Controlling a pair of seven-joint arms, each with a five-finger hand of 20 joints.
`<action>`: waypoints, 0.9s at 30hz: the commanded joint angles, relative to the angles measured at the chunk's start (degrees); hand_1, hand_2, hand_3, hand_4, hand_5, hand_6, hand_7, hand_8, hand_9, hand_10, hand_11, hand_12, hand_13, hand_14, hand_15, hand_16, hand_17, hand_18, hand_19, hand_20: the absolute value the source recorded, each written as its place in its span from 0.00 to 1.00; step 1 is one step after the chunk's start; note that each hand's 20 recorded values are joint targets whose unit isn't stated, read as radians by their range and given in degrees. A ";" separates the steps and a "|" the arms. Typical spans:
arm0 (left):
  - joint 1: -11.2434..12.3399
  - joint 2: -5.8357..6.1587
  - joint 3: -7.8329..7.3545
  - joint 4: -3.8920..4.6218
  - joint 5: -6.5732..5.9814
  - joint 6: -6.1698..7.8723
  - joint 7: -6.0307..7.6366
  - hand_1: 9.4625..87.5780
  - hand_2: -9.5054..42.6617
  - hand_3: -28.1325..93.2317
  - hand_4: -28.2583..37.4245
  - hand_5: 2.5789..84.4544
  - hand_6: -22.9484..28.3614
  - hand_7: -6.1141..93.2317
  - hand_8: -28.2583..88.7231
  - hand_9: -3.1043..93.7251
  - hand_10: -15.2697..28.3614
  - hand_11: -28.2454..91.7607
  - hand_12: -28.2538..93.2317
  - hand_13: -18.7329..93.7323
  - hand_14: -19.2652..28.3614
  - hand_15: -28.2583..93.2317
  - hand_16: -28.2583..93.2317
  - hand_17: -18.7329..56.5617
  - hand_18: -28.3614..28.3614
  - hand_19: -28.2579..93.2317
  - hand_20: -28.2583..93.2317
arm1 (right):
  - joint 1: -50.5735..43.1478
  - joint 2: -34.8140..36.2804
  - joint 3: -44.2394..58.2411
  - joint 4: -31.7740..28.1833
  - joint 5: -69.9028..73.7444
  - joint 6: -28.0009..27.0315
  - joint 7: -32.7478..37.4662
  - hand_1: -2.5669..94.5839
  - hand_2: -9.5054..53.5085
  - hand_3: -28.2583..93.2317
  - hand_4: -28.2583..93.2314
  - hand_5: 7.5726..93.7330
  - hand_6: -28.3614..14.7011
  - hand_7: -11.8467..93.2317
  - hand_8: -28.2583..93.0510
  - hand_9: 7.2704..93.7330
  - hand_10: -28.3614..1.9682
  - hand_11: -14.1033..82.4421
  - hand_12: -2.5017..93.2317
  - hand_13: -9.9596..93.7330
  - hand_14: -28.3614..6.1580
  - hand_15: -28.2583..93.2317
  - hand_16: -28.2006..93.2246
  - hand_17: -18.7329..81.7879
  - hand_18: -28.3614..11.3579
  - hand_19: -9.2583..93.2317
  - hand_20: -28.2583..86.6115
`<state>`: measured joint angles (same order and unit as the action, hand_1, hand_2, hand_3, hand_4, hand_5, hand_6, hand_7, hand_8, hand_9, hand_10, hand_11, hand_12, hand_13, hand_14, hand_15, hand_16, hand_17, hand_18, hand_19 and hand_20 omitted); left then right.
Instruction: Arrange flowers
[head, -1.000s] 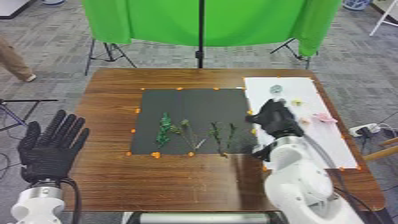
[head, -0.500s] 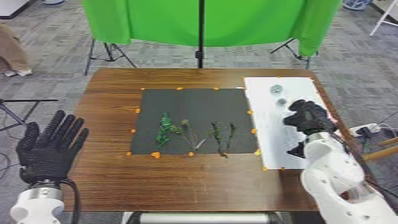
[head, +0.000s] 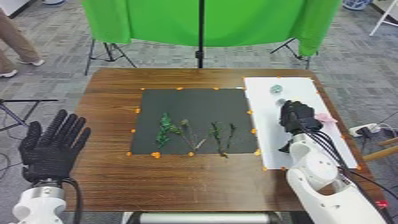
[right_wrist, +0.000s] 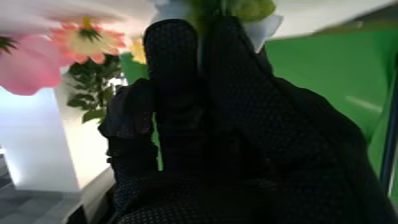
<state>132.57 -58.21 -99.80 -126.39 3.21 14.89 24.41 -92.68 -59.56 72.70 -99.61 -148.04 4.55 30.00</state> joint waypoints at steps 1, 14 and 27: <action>1.21 -0.41 -0.40 0.02 -0.21 -0.74 0.03 0.17 0.42 0.84 0.00 0.49 0.61 0.13 0.17 0.41 0.65 0.36 0.31 0.44 0.66 0.37 0.22 0.19 0.72 0.46 0.33 | -0.35 1.02 -1.23 -7.86 2.06 2.38 -3.23 0.72 0.00 0.80 0.00 0.77 0.62 0.48 0.26 0.88 0.58 0.31 0.50 0.79 0.60 0.60 0.60 0.54 0.21 0.90 0.67; 0.91 0.35 0.01 -0.07 -0.62 0.10 1.58 0.16 0.42 0.84 0.00 0.48 0.60 0.13 0.16 0.42 0.63 0.36 0.31 0.44 0.64 0.36 0.22 0.19 0.72 0.46 0.33 | 23.77 -14.63 -26.55 -0.02 13.02 -1.28 -20.02 0.69 0.00 0.83 0.00 0.76 0.65 0.50 0.26 0.88 0.60 0.31 0.51 0.79 0.61 0.60 0.61 0.53 0.22 0.90 0.67; -1.12 3.46 1.83 -0.05 -0.75 1.41 2.37 0.15 0.42 0.83 0.00 0.46 0.54 0.13 0.16 0.41 0.52 0.34 0.31 0.47 0.52 0.33 0.23 0.23 0.70 0.42 0.33 | 25.26 -26.75 -32.18 14.09 0.11 -8.34 -26.78 0.62 0.00 0.92 0.00 0.82 0.67 0.42 0.30 0.90 0.56 0.26 0.50 0.79 0.57 0.58 0.61 0.53 0.22 0.87 0.67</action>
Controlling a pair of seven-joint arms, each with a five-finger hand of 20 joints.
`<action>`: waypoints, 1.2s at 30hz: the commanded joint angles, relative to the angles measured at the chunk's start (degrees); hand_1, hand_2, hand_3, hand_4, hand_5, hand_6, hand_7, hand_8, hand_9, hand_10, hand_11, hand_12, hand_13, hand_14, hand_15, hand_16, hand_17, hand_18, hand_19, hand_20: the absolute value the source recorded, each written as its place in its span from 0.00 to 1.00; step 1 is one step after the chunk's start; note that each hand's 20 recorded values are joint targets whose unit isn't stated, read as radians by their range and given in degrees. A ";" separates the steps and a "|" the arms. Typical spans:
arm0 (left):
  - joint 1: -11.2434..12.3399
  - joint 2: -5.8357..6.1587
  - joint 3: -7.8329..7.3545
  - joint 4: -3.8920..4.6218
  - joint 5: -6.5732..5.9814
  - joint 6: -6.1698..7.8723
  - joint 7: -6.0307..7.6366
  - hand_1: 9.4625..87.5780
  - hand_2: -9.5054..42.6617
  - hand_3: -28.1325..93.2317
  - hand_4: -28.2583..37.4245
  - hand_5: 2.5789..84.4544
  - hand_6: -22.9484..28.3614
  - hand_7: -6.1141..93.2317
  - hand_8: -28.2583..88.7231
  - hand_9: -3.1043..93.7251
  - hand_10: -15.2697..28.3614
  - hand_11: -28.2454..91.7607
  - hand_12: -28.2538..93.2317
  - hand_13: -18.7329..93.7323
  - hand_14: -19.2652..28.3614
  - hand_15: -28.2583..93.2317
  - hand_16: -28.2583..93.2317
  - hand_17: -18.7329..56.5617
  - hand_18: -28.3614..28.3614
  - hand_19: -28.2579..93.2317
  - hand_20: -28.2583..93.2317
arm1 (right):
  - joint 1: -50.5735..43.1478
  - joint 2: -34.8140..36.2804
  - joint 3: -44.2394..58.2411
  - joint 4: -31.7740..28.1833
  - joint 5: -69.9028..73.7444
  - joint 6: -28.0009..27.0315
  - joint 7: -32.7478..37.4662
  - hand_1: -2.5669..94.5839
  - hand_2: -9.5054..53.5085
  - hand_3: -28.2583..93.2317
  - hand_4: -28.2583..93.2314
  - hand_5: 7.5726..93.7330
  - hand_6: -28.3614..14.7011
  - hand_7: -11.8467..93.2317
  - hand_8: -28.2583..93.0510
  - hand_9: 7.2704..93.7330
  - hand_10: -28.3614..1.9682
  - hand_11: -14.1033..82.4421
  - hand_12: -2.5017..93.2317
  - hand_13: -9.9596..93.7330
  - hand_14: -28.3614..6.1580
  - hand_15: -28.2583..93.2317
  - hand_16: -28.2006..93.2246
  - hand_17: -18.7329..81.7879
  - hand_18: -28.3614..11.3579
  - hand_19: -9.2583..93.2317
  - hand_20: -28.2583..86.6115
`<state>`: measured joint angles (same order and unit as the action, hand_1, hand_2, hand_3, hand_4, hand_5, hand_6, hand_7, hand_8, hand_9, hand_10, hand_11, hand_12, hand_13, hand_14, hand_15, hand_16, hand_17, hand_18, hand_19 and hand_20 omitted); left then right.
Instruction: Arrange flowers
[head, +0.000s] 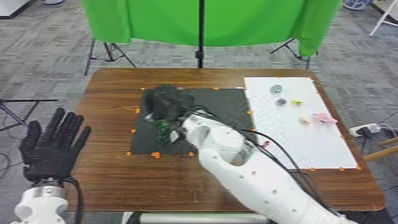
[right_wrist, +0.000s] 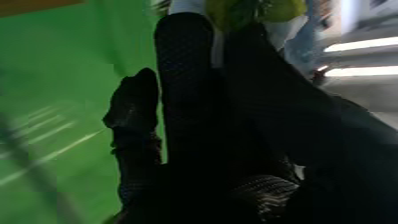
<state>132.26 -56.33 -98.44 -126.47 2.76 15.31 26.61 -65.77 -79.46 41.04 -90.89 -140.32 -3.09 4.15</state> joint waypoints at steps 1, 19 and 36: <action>-0.86 1.63 0.46 0.01 -0.24 1.12 -0.07 0.15 0.42 0.83 0.00 0.45 0.54 0.13 0.16 0.42 0.52 0.34 0.31 0.47 0.51 0.33 0.23 0.24 0.70 0.42 0.34 | -2.08 -7.37 -0.41 5.72 -8.32 -0.63 -0.83 0.63 0.00 0.92 0.00 0.82 0.65 0.41 0.30 0.90 0.55 0.26 0.50 0.79 0.56 0.58 0.61 0.53 0.23 0.87 0.67; -1.52 0.90 1.02 0.71 -0.34 1.20 -1.19 0.17 0.42 0.84 0.00 0.48 0.60 0.14 0.16 0.41 0.63 0.37 0.31 0.45 0.62 0.37 0.23 0.20 0.71 0.46 0.35 | -4.95 -8.82 1.69 6.90 -11.94 -5.94 4.22 0.69 0.00 0.82 0.00 0.69 0.66 0.32 0.12 0.78 0.57 0.25 0.39 0.73 0.61 0.60 0.59 0.51 0.25 0.84 0.65; -1.53 -0.30 0.61 1.15 -0.23 0.66 -2.13 0.19 0.42 0.85 0.00 0.51 0.66 0.13 0.17 0.41 0.73 0.37 0.31 0.42 0.72 0.42 0.21 0.15 0.74 0.48 0.34 | -4.27 -2.82 0.14 -0.85 -5.16 -6.51 8.92 0.68 0.00 0.77 0.00 0.61 0.65 0.31 0.11 0.63 0.54 0.30 0.19 0.70 0.65 0.61 0.57 0.49 0.24 0.85 0.63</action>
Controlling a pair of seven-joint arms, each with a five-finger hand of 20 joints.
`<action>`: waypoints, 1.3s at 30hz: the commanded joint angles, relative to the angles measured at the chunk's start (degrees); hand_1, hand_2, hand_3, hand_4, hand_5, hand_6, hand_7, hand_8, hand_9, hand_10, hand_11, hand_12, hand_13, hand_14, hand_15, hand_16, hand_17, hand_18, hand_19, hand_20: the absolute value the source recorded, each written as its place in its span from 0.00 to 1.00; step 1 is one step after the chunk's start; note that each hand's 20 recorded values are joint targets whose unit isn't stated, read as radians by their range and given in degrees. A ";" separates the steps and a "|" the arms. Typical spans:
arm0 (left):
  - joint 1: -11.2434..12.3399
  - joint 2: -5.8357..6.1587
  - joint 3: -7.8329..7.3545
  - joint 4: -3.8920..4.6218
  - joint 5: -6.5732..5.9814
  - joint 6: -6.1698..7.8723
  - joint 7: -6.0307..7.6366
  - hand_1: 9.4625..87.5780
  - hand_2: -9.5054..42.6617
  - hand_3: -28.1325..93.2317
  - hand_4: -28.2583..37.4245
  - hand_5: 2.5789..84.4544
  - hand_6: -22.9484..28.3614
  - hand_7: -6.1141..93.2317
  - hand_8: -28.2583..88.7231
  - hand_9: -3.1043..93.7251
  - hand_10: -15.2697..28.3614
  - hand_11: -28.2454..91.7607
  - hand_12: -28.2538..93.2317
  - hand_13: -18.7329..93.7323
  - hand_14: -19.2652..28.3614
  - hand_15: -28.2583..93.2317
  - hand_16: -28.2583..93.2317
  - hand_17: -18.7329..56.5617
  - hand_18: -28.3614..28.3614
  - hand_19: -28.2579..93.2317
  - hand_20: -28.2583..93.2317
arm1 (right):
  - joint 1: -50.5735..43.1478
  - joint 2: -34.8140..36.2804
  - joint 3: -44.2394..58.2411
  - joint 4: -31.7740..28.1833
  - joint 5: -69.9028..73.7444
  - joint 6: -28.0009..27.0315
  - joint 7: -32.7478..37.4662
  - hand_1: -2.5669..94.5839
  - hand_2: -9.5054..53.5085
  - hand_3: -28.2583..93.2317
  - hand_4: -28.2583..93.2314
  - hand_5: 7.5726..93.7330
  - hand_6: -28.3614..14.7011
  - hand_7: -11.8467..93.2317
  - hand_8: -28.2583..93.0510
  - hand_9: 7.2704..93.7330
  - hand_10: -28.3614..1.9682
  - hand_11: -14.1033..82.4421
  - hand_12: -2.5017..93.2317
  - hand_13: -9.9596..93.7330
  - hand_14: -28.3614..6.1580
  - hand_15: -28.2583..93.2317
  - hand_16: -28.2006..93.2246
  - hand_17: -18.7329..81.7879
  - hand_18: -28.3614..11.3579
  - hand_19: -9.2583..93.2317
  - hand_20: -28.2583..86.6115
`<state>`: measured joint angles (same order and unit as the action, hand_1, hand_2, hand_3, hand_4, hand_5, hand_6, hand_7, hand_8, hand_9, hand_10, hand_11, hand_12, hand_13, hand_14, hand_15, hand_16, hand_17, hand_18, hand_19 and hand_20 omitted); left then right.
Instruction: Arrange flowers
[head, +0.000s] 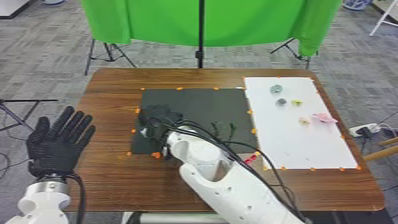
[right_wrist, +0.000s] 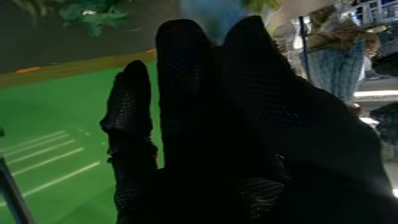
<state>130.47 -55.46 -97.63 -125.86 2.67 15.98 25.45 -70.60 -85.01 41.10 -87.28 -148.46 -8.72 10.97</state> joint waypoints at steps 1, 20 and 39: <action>0.13 -1.20 -0.17 0.68 -0.16 -0.06 -1.00 0.19 0.42 0.85 0.00 0.51 0.66 0.13 0.17 0.41 0.73 0.37 0.31 0.42 0.72 0.42 0.21 0.15 0.74 0.48 0.34 | 0.43 3.10 0.47 -5.33 3.72 -1.21 2.45 0.68 0.00 0.77 0.00 0.61 0.65 0.31 0.11 0.63 0.54 0.30 0.19 0.70 0.64 0.61 0.57 0.49 0.24 0.85 0.63; 3.59 -3.60 -1.89 -0.56 -0.13 -0.69 0.24 0.18 0.42 0.84 0.00 0.48 0.63 0.13 0.17 0.41 0.66 0.36 0.31 0.43 0.67 0.38 0.21 0.18 0.73 0.46 0.33 | -15.98 24.84 38.35 -21.07 12.00 -15.08 18.94 0.46 0.00 0.89 0.00 0.39 0.54 0.18 0.16 0.32 0.39 0.18 0.17 0.36 0.31 0.34 0.42 0.30 0.22 0.68 0.52; 3.62 -3.85 -1.63 -0.71 -0.90 0.59 0.26 0.18 0.42 0.84 0.00 0.49 0.63 0.13 0.17 0.41 0.66 0.36 0.31 0.44 0.67 0.39 0.22 0.18 0.72 0.46 0.34 | -24.49 27.09 42.47 -17.28 8.38 -8.39 23.25 0.54 0.00 0.81 0.00 0.55 0.61 0.23 0.14 0.55 0.49 0.27 0.18 0.55 0.43 0.59 0.40 0.40 0.19 0.83 0.57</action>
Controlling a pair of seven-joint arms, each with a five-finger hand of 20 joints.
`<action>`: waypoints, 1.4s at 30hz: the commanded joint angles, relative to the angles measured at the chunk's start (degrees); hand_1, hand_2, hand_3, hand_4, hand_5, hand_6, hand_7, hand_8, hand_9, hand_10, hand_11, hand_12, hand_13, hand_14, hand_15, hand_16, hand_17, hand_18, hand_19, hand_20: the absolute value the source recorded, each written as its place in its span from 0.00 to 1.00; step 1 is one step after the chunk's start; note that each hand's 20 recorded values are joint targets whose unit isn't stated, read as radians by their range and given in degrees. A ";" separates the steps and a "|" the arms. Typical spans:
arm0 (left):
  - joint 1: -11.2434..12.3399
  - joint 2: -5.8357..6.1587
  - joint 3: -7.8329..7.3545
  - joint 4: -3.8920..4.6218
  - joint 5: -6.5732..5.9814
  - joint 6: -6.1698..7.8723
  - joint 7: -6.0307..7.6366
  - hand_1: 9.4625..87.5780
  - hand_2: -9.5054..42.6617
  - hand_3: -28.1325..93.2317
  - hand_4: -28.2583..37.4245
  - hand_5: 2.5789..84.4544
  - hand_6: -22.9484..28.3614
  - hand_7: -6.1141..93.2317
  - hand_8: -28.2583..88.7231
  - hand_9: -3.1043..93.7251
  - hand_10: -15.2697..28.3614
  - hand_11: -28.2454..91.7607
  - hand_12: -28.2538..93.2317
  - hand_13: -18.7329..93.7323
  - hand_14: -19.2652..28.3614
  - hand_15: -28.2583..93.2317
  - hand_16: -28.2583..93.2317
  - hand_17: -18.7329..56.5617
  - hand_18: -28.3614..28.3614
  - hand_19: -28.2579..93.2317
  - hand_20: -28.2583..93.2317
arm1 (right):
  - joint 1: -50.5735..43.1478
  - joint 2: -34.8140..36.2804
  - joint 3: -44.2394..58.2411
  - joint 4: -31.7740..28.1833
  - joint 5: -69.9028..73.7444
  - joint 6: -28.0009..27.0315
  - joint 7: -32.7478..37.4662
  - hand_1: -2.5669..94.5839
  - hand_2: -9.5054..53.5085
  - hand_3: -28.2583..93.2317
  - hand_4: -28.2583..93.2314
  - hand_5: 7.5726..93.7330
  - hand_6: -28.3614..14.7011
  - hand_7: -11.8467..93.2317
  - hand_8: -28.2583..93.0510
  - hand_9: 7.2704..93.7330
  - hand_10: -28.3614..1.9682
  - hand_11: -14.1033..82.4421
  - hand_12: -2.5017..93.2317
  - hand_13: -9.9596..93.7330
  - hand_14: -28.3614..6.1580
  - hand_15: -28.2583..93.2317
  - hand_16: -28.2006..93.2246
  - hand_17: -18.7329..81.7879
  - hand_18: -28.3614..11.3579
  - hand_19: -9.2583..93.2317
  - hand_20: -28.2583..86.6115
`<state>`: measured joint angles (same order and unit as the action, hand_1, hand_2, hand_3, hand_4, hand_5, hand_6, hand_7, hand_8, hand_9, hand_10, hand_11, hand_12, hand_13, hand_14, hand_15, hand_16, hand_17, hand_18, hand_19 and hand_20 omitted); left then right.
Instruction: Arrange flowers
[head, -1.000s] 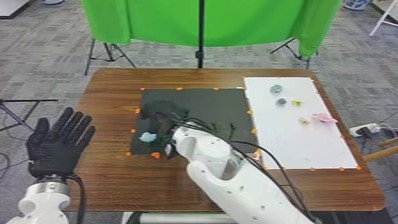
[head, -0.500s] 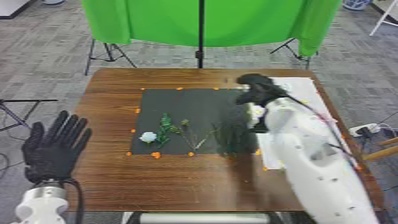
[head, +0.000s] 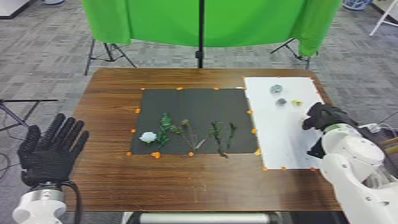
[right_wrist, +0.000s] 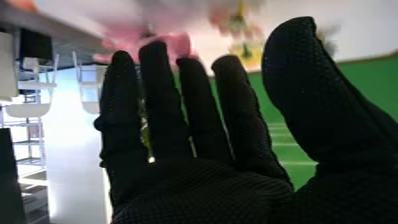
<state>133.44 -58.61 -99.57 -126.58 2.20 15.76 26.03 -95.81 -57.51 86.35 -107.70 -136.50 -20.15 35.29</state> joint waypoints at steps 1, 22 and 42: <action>0.66 -0.80 0.35 0.05 -0.46 0.89 -0.50 0.18 0.42 0.85 0.00 0.49 0.63 0.13 0.17 0.41 0.66 0.36 0.31 0.44 0.67 0.39 0.22 0.18 0.72 0.46 0.34 | 0.82 -0.32 -3.42 3.90 -3.87 4.68 -0.75 0.55 0.00 0.80 0.00 0.56 0.61 0.24 0.14 0.56 0.49 0.28 0.18 0.55 0.43 0.60 0.40 0.40 0.18 0.84 0.58; 0.88 -0.45 0.46 -0.04 -0.50 0.55 -0.63 0.18 0.43 0.84 0.00 0.49 0.63 0.13 0.17 0.41 0.67 0.37 0.31 0.43 0.67 0.39 0.22 0.18 0.72 0.47 0.34 | 9.70 -5.38 -17.96 -6.01 -1.41 17.82 -12.77 0.64 0.00 0.77 0.00 0.81 0.63 0.37 0.24 0.88 0.56 0.23 0.41 0.68 0.53 0.66 0.54 0.45 0.21 0.85 0.61; -4.38 2.45 4.94 1.33 -0.44 1.03 -0.81 0.18 0.42 0.85 0.00 0.50 0.64 0.13 0.17 0.41 0.71 0.36 0.32 0.42 0.70 0.38 0.22 0.17 0.72 0.47 0.34 | 29.09 -30.89 -33.16 32.38 -18.94 19.67 -31.20 0.64 0.00 0.77 0.00 0.79 0.68 0.42 0.21 0.87 0.64 0.22 0.39 0.69 0.61 0.61 0.55 0.45 0.25 0.83 0.62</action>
<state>129.31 -56.91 -94.74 -125.24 1.82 16.67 26.03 -65.22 -84.20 52.22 -77.05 -153.52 0.23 -0.67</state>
